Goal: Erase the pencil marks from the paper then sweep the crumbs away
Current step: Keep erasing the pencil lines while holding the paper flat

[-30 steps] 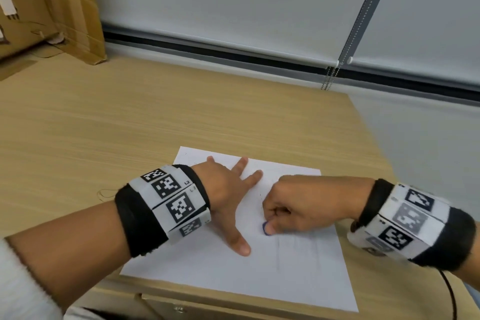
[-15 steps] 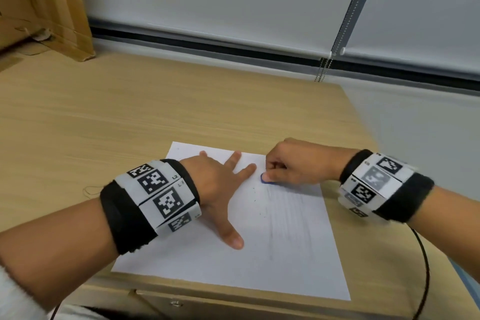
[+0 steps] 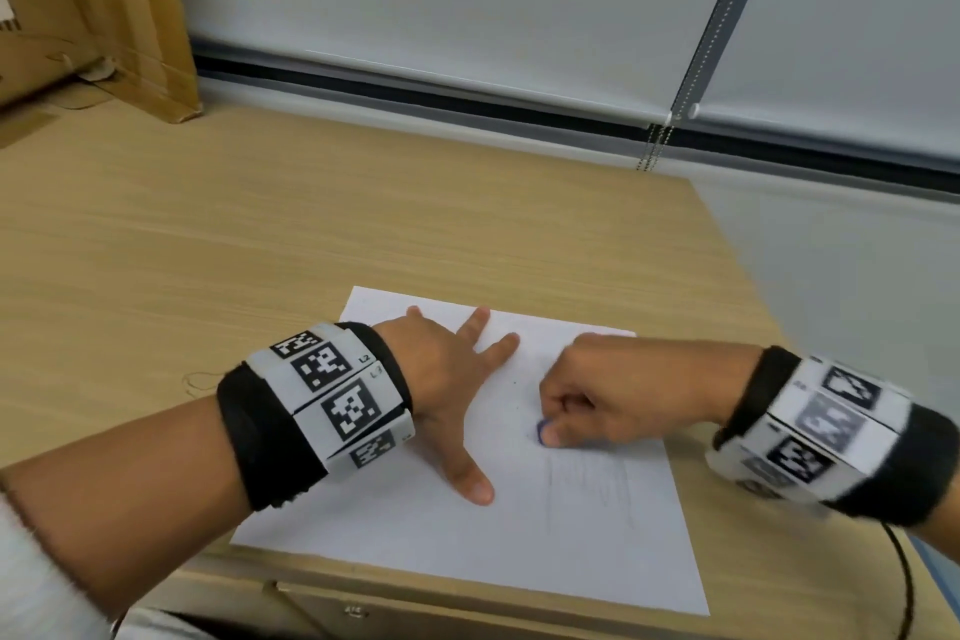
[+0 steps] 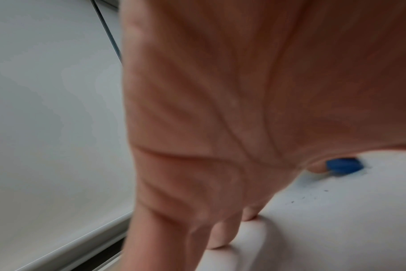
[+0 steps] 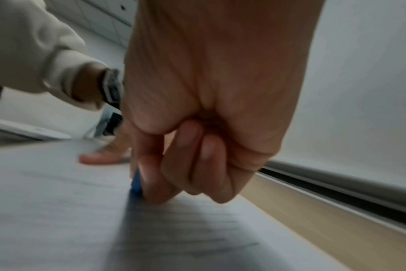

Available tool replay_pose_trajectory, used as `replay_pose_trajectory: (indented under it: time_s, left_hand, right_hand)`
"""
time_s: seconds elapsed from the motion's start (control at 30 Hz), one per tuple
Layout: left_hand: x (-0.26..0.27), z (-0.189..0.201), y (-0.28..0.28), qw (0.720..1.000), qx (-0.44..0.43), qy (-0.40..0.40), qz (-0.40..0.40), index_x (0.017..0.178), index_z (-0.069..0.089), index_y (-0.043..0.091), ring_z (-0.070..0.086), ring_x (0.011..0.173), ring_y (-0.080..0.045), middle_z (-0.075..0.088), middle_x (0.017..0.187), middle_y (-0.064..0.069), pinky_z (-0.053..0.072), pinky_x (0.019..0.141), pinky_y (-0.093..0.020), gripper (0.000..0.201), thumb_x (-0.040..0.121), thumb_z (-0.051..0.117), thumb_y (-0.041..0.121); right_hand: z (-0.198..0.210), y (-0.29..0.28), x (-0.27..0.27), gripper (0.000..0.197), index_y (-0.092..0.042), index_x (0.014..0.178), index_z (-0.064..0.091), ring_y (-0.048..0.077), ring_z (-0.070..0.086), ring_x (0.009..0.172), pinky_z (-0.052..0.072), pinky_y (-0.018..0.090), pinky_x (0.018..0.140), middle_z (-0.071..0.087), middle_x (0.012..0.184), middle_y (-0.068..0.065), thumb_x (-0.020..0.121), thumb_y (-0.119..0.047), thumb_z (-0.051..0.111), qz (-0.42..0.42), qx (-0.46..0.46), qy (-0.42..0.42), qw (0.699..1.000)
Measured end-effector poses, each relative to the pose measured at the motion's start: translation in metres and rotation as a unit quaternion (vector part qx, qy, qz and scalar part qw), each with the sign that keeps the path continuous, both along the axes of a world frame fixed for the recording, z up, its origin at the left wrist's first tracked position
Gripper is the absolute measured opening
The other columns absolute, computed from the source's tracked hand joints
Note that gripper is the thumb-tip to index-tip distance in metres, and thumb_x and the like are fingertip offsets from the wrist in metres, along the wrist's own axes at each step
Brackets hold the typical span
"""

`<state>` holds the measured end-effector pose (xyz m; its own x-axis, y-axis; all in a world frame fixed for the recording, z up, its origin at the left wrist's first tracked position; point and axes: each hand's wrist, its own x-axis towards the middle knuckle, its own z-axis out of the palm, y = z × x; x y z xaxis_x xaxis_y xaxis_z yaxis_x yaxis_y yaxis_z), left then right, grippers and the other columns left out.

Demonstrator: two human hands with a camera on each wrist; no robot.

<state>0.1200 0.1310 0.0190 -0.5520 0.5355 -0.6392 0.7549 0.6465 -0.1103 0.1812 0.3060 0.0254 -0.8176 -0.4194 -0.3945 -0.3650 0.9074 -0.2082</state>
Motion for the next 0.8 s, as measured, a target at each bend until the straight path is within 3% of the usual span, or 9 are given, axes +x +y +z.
replay_pose_trajectory:
  time_s: [0.1,0.2,0.37,0.53,0.7,0.8]
  left_hand:
    - [0.001,0.0,0.0,1.0,0.003,0.01,-0.007,0.142,-0.032,0.042,0.002,0.145,-0.049,-0.037,0.152,0.009,0.031,0.109,-0.05,0.137,0.058,0.068,0.081]
    - [0.001,0.002,0.0,1.0,0.0,0.014,-0.009,0.143,-0.032,0.041,0.008,0.145,-0.047,-0.037,0.153,0.008,0.03,0.11,-0.049,0.137,0.058,0.067,0.081]
    - [0.002,0.003,0.002,1.0,-0.009,0.018,-0.01,0.143,-0.033,0.039,0.009,0.145,-0.047,-0.038,0.152,0.006,0.029,0.11,-0.05,0.137,0.059,0.068,0.08]
    - [0.003,0.005,0.003,1.0,-0.013,0.019,-0.008,0.142,-0.033,0.04,0.017,0.145,-0.042,-0.037,0.152,0.008,0.029,0.11,-0.047,0.136,0.059,0.067,0.081]
    - [0.002,0.003,0.003,1.0,-0.01,0.018,-0.01,0.143,-0.033,0.04,0.012,0.145,-0.045,-0.037,0.153,0.007,0.032,0.108,-0.047,0.138,0.058,0.068,0.08]
    - [0.001,0.003,0.003,1.0,-0.011,0.024,-0.011,0.143,-0.032,0.041,0.02,0.144,-0.041,-0.036,0.153,0.008,0.034,0.106,-0.046,0.138,0.056,0.067,0.082]
  right_hand:
    - [0.001,0.003,-0.01,0.036,-0.012,0.078,0.062,0.01,0.043,0.052,0.034,0.02,0.051,0.052,0.059,-0.007,0.091,-0.044,0.057,-0.031,-0.007,0.011,0.999]
    - [0.0,0.008,-0.019,0.034,-0.013,0.075,0.06,0.01,0.044,0.053,0.036,0.024,0.053,0.053,0.059,-0.007,0.092,-0.043,0.055,-0.063,-0.005,0.057,0.996]
    - [-0.002,-0.009,0.02,0.038,-0.01,0.072,0.057,0.016,0.042,0.052,0.036,0.026,0.053,0.052,0.058,0.0,0.093,-0.041,0.054,0.028,-0.03,-0.018,0.999]
    - [-0.002,0.0,0.003,0.035,-0.013,0.078,0.062,0.01,0.046,0.054,0.036,0.022,0.053,0.058,0.063,-0.004,0.093,-0.044,0.053,-0.033,-0.006,0.045,0.998]
    - [-0.005,-0.013,0.029,0.038,-0.01,0.074,0.056,0.018,0.043,0.054,0.034,0.024,0.052,0.052,0.058,-0.001,0.094,-0.042,0.052,0.029,-0.04,0.0,0.999]
    - [-0.001,-0.008,0.007,0.036,-0.014,0.077,0.059,0.01,0.046,0.055,0.037,0.025,0.055,0.053,0.06,-0.006,0.094,-0.044,0.052,-0.034,-0.007,0.04,0.999]
